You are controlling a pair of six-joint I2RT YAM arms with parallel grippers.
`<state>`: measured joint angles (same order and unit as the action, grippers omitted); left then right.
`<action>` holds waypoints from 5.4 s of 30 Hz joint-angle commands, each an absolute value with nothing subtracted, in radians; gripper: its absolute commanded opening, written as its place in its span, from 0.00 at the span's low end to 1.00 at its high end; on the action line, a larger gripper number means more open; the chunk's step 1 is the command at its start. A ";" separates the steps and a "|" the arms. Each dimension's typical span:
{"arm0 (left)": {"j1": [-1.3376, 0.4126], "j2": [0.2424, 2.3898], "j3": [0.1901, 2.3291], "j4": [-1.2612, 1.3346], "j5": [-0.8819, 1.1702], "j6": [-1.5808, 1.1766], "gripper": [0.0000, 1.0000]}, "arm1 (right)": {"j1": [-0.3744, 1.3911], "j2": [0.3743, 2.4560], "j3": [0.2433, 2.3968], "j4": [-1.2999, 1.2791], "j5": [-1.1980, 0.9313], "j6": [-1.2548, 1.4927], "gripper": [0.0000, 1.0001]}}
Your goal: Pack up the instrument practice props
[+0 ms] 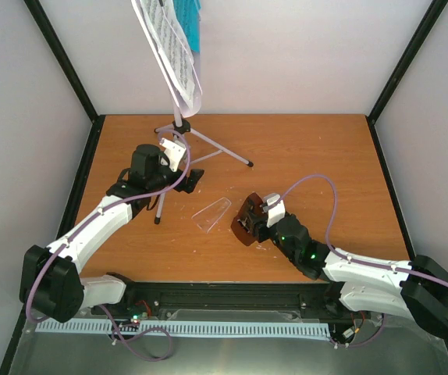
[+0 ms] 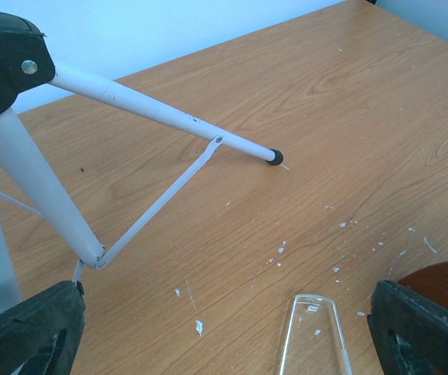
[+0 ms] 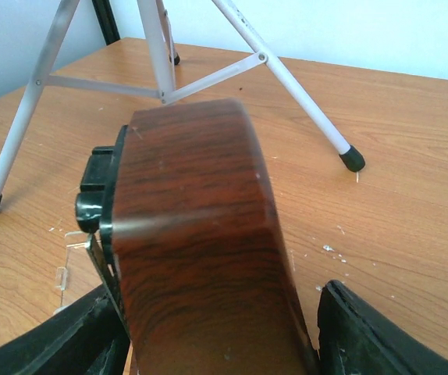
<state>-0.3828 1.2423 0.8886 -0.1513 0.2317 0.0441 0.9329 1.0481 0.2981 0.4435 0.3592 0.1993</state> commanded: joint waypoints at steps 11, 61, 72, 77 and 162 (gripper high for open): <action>-0.385 1.227 0.891 -0.123 0.241 0.069 0.99 | 0.939 1.066 0.319 0.429 0.403 0.226 0.63; -0.598 1.202 0.707 0.199 0.819 -0.193 0.96 | 0.447 0.809 0.794 -0.383 -0.221 0.448 1.00; -0.647 1.294 0.666 0.241 0.788 -0.095 0.96 | 0.445 0.659 0.688 -0.349 -0.211 0.491 1.00; -0.668 1.373 0.717 0.228 0.729 -0.043 0.91 | 0.445 0.615 0.667 -0.340 -0.199 0.471 1.00; -0.625 1.621 0.644 0.491 0.865 -0.356 0.96 | 0.443 0.864 0.297 -0.098 -0.332 0.873 0.71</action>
<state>-0.6289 1.5917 0.5980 0.5026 0.8391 -0.4065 0.4492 0.8368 0.2604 -0.1368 -0.3309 0.8982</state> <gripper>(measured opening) 0.968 0.719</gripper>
